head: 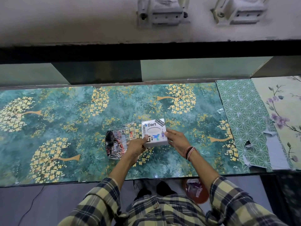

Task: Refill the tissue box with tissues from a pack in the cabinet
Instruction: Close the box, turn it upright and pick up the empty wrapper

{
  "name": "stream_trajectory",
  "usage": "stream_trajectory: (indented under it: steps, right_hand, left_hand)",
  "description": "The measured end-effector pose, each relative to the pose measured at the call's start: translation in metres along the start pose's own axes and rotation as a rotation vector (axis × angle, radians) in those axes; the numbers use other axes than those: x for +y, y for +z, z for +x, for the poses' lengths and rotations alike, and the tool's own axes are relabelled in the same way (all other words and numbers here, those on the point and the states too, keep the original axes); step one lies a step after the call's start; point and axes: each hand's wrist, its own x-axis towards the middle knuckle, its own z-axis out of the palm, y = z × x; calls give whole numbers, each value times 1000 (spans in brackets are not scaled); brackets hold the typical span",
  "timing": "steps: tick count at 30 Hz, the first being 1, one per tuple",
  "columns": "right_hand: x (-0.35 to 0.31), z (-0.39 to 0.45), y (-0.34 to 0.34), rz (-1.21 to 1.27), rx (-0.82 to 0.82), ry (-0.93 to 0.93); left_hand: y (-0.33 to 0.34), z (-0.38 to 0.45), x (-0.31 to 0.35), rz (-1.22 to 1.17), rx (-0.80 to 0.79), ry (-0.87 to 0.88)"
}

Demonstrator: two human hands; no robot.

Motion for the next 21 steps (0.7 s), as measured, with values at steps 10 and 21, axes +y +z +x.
stream_trajectory:
  steps: [10,21]
  right_hand:
    - [29,15,2,-187,42,-17]
    - [36,16,0,-243,38,-41]
  left_hand:
    - [-5,16,-22,200,98,49]
    - [0,21,-28,257,104,95]
